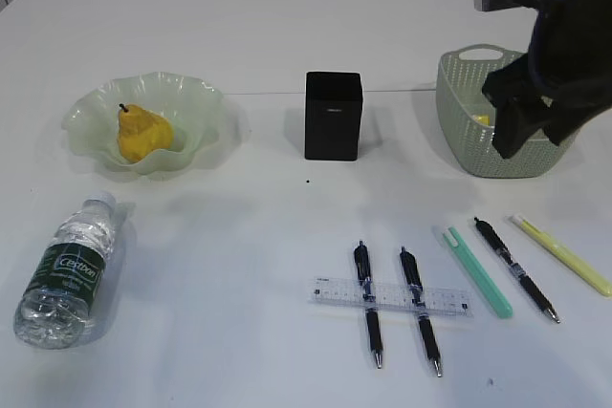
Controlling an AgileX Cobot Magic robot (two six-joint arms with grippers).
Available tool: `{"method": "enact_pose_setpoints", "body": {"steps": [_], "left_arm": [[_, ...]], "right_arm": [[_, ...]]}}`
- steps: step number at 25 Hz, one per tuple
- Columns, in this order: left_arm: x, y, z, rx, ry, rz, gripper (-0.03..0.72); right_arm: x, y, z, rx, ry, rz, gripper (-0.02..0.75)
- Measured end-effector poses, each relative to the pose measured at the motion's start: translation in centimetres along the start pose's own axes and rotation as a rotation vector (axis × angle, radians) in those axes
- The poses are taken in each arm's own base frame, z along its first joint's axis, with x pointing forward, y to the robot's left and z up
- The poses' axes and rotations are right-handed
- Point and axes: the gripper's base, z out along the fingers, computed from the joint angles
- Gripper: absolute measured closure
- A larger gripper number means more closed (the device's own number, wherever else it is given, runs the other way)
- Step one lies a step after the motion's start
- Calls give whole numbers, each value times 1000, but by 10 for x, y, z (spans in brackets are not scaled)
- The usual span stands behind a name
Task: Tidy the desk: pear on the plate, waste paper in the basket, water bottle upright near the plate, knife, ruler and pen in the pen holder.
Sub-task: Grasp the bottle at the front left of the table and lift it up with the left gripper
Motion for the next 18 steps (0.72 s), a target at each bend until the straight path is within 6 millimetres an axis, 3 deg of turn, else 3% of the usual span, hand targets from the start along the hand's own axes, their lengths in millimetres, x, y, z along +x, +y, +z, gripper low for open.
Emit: {"method": "enact_pose_setpoints", "body": {"steps": [8, 18], "left_arm": [[0, 0, 0, 0, 4, 0, 276], [0, 0, 0, 0, 4, 0, 276]], "right_arm": [[51, 7, 0, -20, 32, -19, 276], [69, 13, -9, -49, -6, -7, 276]]}}
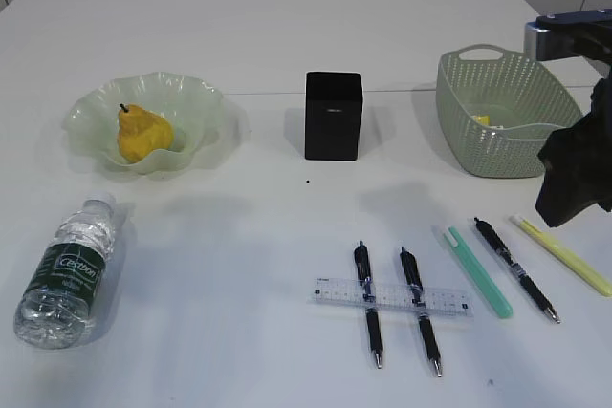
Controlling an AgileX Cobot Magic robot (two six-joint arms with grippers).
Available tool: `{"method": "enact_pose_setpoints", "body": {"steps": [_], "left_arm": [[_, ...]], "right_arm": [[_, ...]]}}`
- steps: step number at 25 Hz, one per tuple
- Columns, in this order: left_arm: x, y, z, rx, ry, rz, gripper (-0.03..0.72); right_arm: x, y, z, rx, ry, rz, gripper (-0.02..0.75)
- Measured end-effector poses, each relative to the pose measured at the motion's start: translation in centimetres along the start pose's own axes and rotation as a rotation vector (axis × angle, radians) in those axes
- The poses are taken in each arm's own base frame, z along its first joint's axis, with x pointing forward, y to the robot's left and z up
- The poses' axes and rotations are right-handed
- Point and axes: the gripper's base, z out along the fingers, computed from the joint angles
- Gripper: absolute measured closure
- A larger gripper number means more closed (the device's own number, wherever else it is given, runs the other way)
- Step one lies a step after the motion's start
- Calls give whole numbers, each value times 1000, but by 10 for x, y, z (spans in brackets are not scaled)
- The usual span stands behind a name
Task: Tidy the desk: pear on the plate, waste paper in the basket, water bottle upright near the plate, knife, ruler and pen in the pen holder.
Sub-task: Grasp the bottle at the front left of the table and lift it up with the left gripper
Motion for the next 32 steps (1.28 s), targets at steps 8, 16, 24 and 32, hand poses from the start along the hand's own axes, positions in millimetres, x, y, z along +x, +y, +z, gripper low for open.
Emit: {"method": "enact_pose_setpoints", "body": {"steps": [8, 16, 24, 32], "left_arm": [[0, 0, 0, 0, 0, 0, 276], [0, 0, 0, 0, 0, 0, 276], [-3, 0, 0, -2, -31, 1, 276], [-11, -1, 11, 21, -39, -37, 276]], "right_arm": [[36, 5, -10, 5, -51, -2, 276], [39, 6, -11, 4, -58, -2, 276], [33, 8, -12, -21, -118, 12, 277], [31, 10, -12, -40, -148, 24, 277]]}}
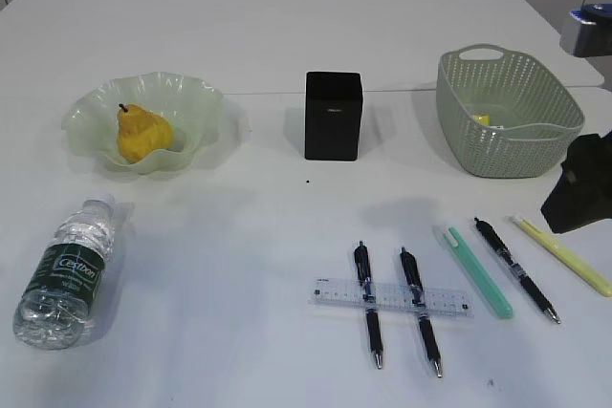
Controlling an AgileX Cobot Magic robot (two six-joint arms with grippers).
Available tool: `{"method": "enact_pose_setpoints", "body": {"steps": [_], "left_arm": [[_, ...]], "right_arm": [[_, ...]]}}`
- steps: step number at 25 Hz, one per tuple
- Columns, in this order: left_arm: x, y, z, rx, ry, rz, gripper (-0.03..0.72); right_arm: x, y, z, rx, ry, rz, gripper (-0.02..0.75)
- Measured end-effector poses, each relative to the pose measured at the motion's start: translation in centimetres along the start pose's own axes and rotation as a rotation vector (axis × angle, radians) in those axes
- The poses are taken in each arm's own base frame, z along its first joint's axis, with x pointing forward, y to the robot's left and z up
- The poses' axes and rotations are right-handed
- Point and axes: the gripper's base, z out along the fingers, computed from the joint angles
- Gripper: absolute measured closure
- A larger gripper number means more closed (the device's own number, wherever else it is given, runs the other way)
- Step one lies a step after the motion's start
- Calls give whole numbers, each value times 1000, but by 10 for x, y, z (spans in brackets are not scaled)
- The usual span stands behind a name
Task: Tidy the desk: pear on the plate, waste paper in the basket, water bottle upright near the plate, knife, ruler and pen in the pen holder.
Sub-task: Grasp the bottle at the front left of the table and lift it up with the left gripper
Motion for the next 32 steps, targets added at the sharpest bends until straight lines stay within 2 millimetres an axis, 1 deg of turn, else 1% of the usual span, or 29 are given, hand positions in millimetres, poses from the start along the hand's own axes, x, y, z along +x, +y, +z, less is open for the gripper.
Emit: {"method": "enact_pose_setpoints", "body": {"steps": [4, 6, 9, 11, 15, 17, 19, 22, 25, 29, 32], "left_arm": [[-15, 0, 14, -3, 7, -17, 276], [-21, 0, 24, -6, 21, -23, 276], [-26, 2, 44, -13, 62, -52, 271], [-28, 3, 60, -14, 92, -70, 239], [-31, 4, 87, -8, 125, -99, 134], [-35, 4, 97, -9, 143, -108, 115], [-40, 4, 105, -10, 156, -115, 109], [-54, 3, 113, -8, 155, -120, 107], [-63, 3, 122, -14, 186, -138, 106], [-59, 7, 139, -50, 265, -147, 110], [-56, 6, 146, -76, 291, -143, 113]], "right_arm": [[0, 0, 0, -1, -3, 1, 277], [0, 0, 0, -1, -3, 1, 277], [-1, 0, 0, 0, -7, 1, 277], [-1, 0, 0, 0, -13, 1, 277], [-2, 0, 0, 0, -23, 2, 277], [-2, 0, 0, 1, -26, 2, 277], [-3, 0, 0, 1, -28, 2, 278], [-3, 0, 0, 2, -37, 2, 277], [-4, 0, 0, 4, -49, 2, 277], [-6, -1, 4, 4, -39, 4, 277], [-7, -2, 8, 3, -25, 5, 277]]}}
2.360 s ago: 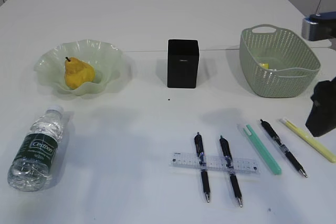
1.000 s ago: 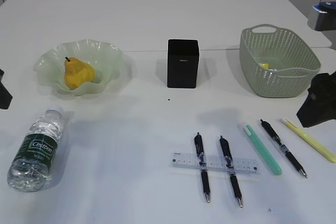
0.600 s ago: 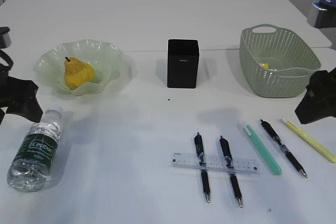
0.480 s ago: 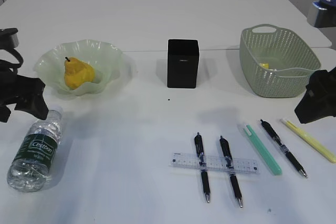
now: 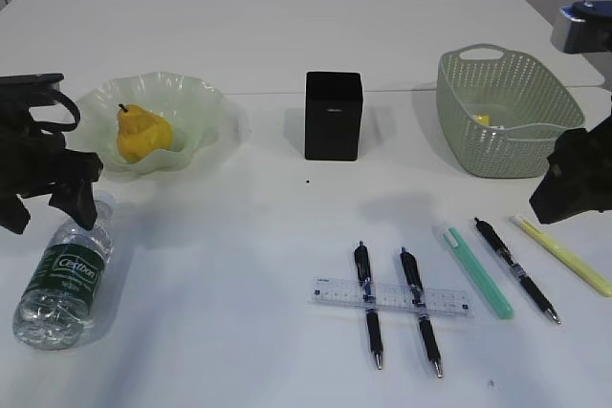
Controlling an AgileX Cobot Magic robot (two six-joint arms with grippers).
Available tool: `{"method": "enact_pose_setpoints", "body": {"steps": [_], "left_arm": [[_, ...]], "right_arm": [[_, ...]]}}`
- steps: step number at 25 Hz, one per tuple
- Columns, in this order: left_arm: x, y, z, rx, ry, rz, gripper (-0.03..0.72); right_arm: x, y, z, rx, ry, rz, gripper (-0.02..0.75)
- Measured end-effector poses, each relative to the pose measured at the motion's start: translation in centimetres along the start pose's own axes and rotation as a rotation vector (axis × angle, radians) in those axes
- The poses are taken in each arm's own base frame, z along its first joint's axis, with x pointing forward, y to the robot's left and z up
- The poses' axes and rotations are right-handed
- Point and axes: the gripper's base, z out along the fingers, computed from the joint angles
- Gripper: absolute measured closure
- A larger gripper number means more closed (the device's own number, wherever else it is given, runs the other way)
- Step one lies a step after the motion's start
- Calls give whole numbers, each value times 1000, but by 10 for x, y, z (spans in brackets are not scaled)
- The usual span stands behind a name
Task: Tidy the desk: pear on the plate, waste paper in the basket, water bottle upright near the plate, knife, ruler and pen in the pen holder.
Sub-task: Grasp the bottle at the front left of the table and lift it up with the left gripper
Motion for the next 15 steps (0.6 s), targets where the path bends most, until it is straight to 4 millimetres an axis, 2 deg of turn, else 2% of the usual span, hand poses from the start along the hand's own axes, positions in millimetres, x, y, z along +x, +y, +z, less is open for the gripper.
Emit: {"method": "enact_pose_setpoints", "body": {"steps": [5, 15], "left_arm": [[2, -12, 12, -51, 8, 28, 114], [-1, -12, 18, -89, -13, -6, 114]], "right_arm": [[-2, -1, 4, 0, 8, 2, 278], [-2, -1, 5, 0, 8, 2, 278]]}}
